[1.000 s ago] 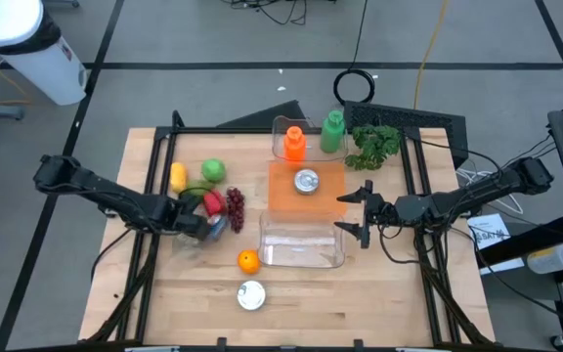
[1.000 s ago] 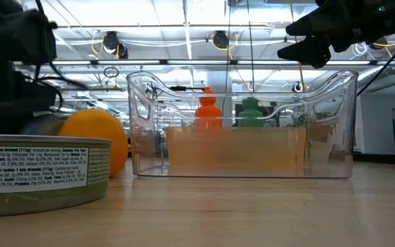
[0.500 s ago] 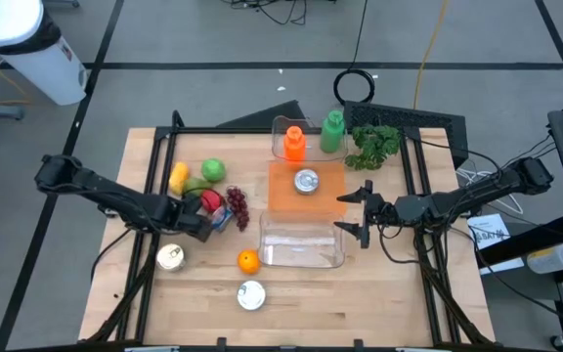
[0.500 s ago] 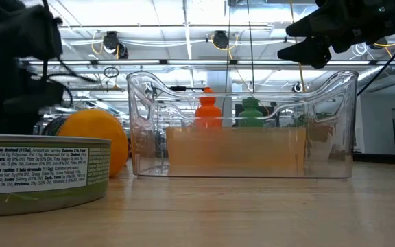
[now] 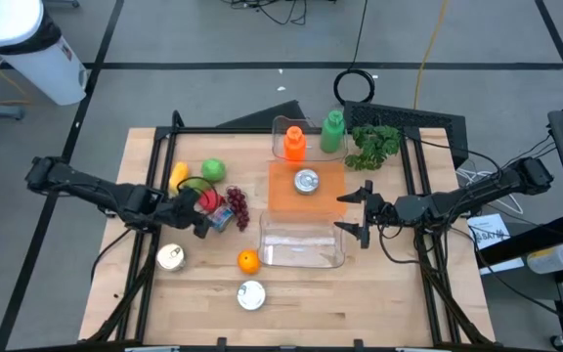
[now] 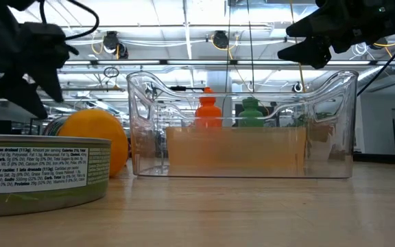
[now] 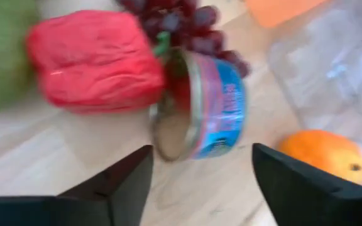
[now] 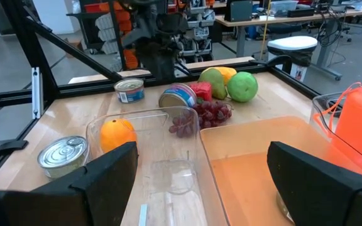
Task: Pick & Place Food Item
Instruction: Put the right blue pink tuna can into the orange bin, then adjust the bottom transparent bin
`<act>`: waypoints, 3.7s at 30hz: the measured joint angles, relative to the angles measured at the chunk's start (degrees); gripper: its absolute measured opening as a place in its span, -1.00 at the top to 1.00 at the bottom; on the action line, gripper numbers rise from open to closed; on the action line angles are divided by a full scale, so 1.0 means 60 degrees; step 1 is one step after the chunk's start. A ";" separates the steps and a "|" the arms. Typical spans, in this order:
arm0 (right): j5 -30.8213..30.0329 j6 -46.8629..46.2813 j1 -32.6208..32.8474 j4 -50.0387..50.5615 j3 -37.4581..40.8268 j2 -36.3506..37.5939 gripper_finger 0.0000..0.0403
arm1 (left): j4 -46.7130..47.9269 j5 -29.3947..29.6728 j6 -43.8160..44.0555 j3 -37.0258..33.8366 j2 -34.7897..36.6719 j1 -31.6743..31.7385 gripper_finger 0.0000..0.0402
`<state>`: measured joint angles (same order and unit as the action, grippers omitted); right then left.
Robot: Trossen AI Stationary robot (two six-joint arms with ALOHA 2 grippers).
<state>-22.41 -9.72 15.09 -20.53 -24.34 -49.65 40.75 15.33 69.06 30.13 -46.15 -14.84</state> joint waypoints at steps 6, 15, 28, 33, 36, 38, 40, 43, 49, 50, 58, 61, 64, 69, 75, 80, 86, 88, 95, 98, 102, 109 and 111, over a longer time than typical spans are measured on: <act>0.0000 0.0011 0.0000 0.0043 0.0000 0.0000 -0.67 | -0.0801 0.0291 0.0067 0.0000 -0.0799 -0.0049 -0.74; 0.0000 0.0015 0.0000 0.0076 0.0000 0.0000 -0.67 | -0.1266 0.0297 0.0749 0.0011 -0.2687 -0.0042 -0.83; 0.0000 0.0004 0.0000 0.0083 0.0004 0.0000 -0.67 | -0.1590 0.0464 0.0781 0.0011 -0.4145 0.0024 -0.59; 0.0004 -0.0003 -0.0002 0.0088 0.0004 0.0000 -0.67 | -0.1954 0.0490 0.0002 0.0009 -0.4110 0.0129 -0.42; 0.0002 -0.0003 0.0000 0.0092 0.0004 0.0000 -0.67 | -0.2140 0.0605 -0.0402 0.0011 -0.3852 0.0122 -0.22; 0.0000 -0.0007 -0.0001 0.0090 0.0004 0.0000 -0.67 | -0.2171 0.0607 -0.0636 0.0011 -0.3720 0.0122 -0.04; 0.0004 -0.0011 -0.0002 0.0090 0.0004 0.0000 -0.67 | -0.2240 0.0579 -0.0867 0.0011 -0.3716 0.0122 0.05; 0.0002 -0.0011 -0.0004 0.0083 0.0004 0.0000 -0.67 | -0.2027 0.0420 -0.0999 0.0136 -0.3605 0.0123 0.05; 0.0000 -0.0011 -0.0004 0.0085 0.0004 0.0000 -0.67 | -0.1412 0.0560 -0.1877 0.1413 -0.3262 0.0122 0.05; 0.0000 -0.0011 -0.0001 0.0083 0.0004 0.0000 -0.67 | -0.1403 0.0696 -0.2263 0.1692 -0.3223 0.0122 0.05; -0.0004 0.0006 -0.0002 0.0079 0.0004 0.0000 -0.67 | -0.1654 0.2578 -0.7723 0.4045 -0.3708 0.0522 0.05; -0.0008 0.0008 -0.0004 0.0077 0.0004 0.0000 -0.67 | -0.2141 0.3110 -0.9911 0.4620 -0.4306 0.0860 0.05; -0.0022 0.0008 -0.0004 0.0076 0.0004 0.0000 -0.67 | -0.2620 0.3271 -1.1296 0.5092 -0.5176 0.1360 0.01; -0.0033 -0.0006 -0.0011 0.0071 0.0004 0.0000 -0.67 | -0.2905 0.3237 -1.2918 0.5896 -0.6855 0.2099 0.04; -0.0047 -0.0011 -0.0018 0.0072 0.0004 0.0000 -0.67 | -0.2894 0.3338 -1.5023 0.6668 -0.8630 0.2511 0.04; -0.0051 0.0007 -0.0018 0.0080 0.0004 0.0000 -0.67 | -0.3400 0.4011 -1.6124 0.7120 -0.9539 0.2585 0.00; -0.0052 0.0027 -0.0018 0.0087 0.0004 0.0004 -0.67 | -0.4434 0.3837 -1.7296 0.7405 -1.0095 0.2577 0.04; -0.0052 0.0051 -0.0018 0.0102 0.0004 0.0004 -0.67 | -0.4674 0.3833 -1.7430 0.7420 -1.0141 0.2590 0.04; -0.0075 0.0053 -0.0024 0.0242 0.0007 0.0004 -0.67 | -0.4422 0.3804 -1.7498 0.7417 -1.0283 0.2729 -0.21; -0.0066 0.0055 -0.0025 0.0303 0.0007 0.0004 -0.67 | -0.4354 0.3442 -1.7467 0.7417 -1.0265 0.2790 -0.28; -0.0068 0.0055 -0.0024 0.0332 0.0007 0.0004 -0.67 | -0.4345 0.3039 -1.7381 0.7417 -1.0265 0.2800 -0.33; -0.0059 0.0055 -0.0023 0.0338 0.0007 0.0004 -0.67 | -0.4826 0.3270 -1.7148 0.7417 -1.0262 0.2655 -0.28; -0.0058 0.0055 -0.0022 0.0338 0.0007 0.0004 -0.67 | -0.4884 0.3834 -1.7397 0.7417 -1.0190 0.2530 -0.26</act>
<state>-22.76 -9.39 14.96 -18.50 -24.29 -49.63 11.45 38.34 -35.32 74.63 -107.29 0.34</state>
